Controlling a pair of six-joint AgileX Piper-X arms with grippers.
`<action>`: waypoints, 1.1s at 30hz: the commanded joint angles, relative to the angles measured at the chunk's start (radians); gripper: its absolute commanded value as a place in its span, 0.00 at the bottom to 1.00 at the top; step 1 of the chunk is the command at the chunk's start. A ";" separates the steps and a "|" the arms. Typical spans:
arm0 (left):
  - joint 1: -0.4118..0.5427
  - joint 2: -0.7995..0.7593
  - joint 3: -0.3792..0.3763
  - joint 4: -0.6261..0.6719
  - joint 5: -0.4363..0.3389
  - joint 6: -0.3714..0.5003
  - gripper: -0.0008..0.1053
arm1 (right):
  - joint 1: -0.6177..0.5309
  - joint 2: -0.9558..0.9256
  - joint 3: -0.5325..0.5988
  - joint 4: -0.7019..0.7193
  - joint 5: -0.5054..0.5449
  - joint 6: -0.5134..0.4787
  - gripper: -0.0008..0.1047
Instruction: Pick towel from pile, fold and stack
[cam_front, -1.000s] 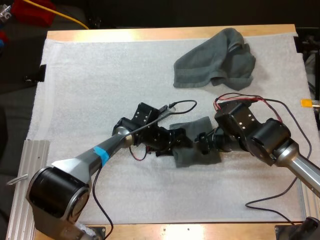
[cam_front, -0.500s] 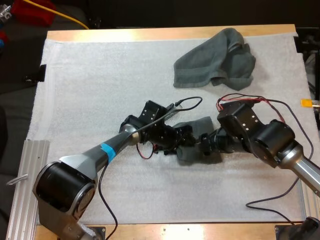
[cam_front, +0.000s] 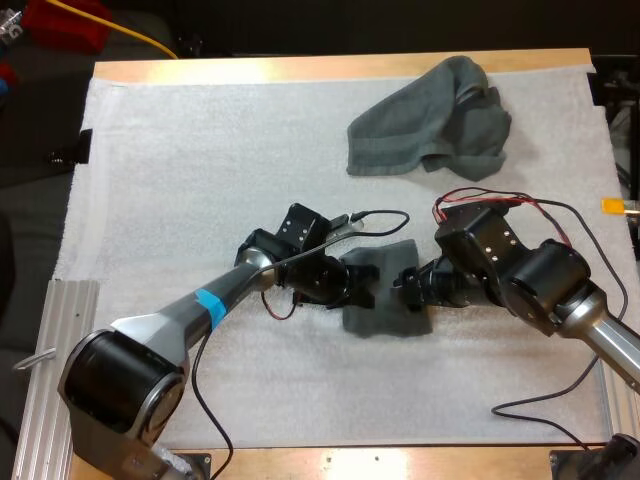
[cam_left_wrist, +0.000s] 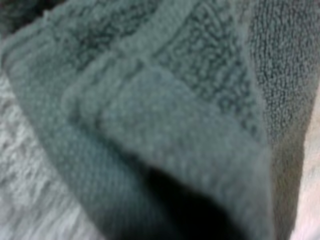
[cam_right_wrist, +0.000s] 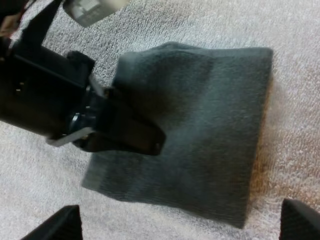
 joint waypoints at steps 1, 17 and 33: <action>0.019 -0.021 -0.011 0.039 -0.019 0.054 0.01 | 0.000 -0.012 -0.003 0.017 -0.002 -0.012 0.72; 0.334 -0.095 -0.117 0.509 -0.265 0.598 0.01 | 0.000 -0.012 -0.003 0.017 -0.002 -0.012 0.72; 0.591 -0.095 -0.191 0.616 -0.607 0.783 0.01 | 0.000 -0.012 -0.003 0.038 -0.002 -0.012 0.72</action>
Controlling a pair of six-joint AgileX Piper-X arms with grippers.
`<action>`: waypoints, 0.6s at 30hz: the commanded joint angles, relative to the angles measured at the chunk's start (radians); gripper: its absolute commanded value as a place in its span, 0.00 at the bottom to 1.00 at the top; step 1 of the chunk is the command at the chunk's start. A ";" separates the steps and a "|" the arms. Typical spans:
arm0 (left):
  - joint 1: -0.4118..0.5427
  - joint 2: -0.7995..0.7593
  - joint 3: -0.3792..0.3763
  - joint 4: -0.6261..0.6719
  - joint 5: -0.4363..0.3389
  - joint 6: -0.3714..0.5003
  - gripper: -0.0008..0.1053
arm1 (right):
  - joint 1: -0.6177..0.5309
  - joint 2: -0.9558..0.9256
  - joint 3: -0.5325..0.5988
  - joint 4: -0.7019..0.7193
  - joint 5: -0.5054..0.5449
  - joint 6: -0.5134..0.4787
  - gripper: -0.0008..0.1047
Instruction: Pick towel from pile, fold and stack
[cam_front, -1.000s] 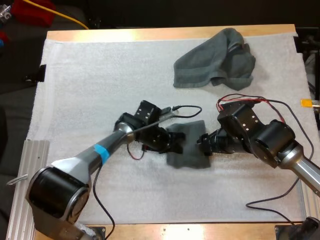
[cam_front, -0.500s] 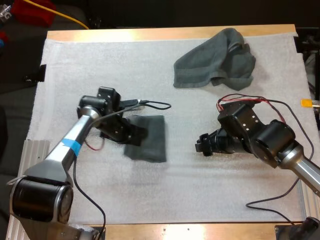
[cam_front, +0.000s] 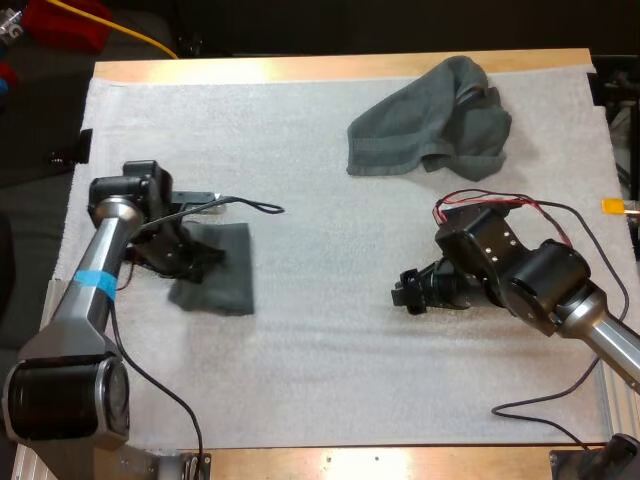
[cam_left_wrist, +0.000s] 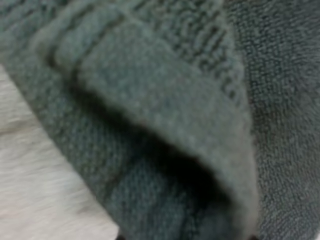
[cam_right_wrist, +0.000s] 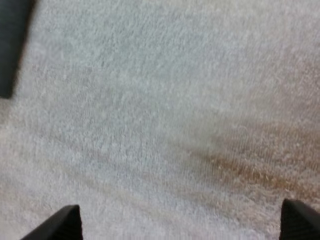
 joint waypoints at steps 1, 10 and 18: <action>0.013 -0.012 -0.005 0.000 -0.050 0.015 0.01 | 0.000 -0.011 -0.003 0.017 -0.002 -0.015 0.72; 0.098 -0.012 -0.005 -0.017 -0.176 0.023 0.01 | 0.000 -0.011 -0.003 0.017 -0.002 -0.019 0.72; 0.128 -0.012 -0.005 -0.057 -0.215 0.023 0.09 | 0.000 -0.011 -0.003 0.017 -0.002 -0.029 0.72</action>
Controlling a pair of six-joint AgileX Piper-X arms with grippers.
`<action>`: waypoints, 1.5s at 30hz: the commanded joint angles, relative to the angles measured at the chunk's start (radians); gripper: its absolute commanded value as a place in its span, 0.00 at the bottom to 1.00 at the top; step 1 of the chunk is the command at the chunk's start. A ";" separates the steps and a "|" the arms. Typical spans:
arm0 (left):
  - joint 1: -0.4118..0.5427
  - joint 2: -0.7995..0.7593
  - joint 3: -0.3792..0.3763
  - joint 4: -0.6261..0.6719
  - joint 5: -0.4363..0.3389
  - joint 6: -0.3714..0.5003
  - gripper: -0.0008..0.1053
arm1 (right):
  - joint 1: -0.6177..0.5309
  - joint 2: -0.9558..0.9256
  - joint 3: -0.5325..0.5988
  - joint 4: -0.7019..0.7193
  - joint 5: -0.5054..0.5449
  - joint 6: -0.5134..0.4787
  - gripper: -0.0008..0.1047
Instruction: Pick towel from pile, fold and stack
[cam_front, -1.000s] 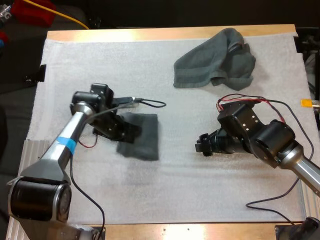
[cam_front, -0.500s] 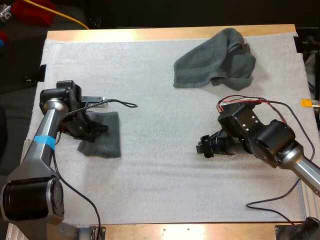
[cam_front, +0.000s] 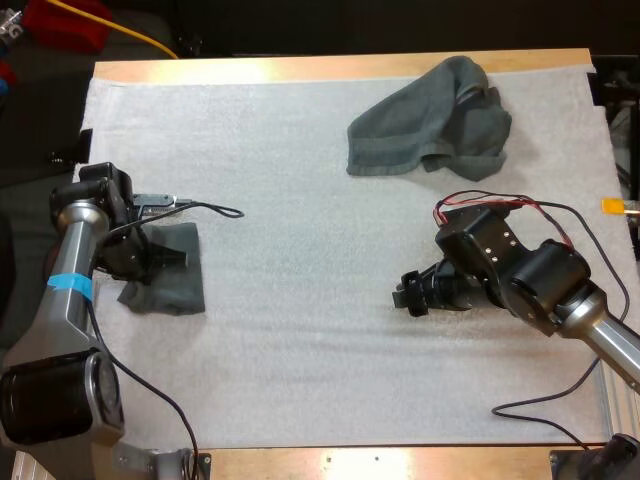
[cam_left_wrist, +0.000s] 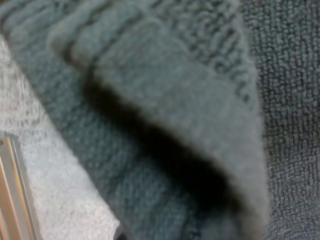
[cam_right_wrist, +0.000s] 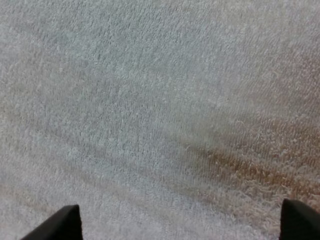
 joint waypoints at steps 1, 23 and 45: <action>0.002 -0.012 -0.005 -0.015 -0.016 0.000 0.15 | 0.000 -0.011 -0.003 0.010 -0.002 -0.013 0.72; 0.002 -0.137 -0.050 -0.005 -0.267 -0.064 0.55 | 0.000 -0.011 -0.003 0.010 -0.002 -0.013 0.72; -0.001 -0.187 -0.013 0.108 0.146 -0.114 0.66 | 0.000 -0.011 -0.003 0.005 -0.002 -0.013 0.72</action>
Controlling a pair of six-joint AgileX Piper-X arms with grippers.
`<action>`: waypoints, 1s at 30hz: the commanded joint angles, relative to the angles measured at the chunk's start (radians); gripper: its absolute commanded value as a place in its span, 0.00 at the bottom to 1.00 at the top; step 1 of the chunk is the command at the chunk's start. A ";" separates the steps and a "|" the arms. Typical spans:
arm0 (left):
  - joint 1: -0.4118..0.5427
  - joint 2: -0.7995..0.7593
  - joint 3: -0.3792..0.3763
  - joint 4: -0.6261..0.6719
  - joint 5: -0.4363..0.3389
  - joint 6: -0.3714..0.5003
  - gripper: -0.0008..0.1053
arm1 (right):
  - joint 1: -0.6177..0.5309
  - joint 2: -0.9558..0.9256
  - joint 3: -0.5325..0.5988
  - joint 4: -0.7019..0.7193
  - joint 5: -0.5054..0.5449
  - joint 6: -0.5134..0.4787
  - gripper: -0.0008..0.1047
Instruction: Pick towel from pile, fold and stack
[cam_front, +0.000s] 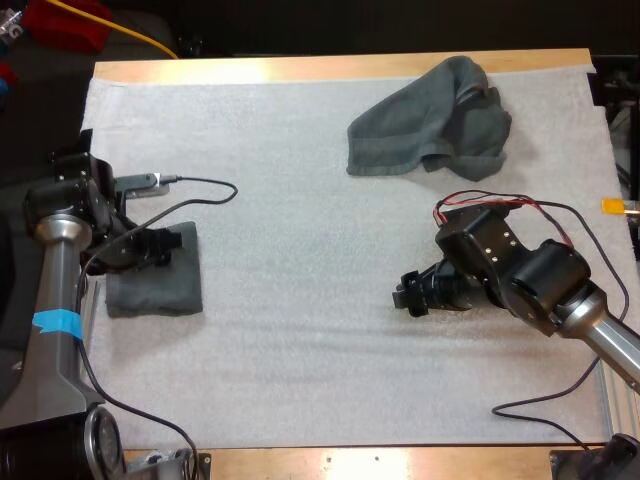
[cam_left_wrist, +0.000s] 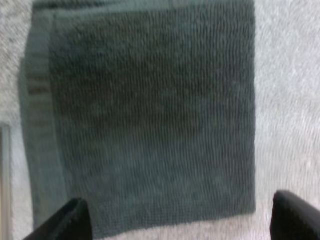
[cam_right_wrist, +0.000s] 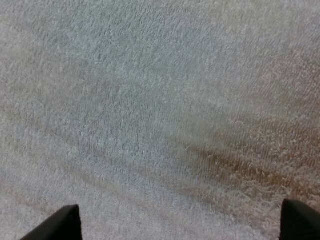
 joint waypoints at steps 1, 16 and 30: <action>-0.005 -0.006 0.009 0.016 0.006 -0.010 0.66 | 0.000 -0.011 -0.003 0.005 -0.002 -0.013 0.72; -0.005 -0.006 0.175 -0.132 -0.047 -0.012 0.66 | 0.000 -0.011 -0.003 0.007 -0.010 -0.013 0.72; -0.005 0.088 0.175 -0.164 -0.047 -0.012 0.66 | 0.000 -0.011 -0.003 0.008 -0.010 -0.013 0.72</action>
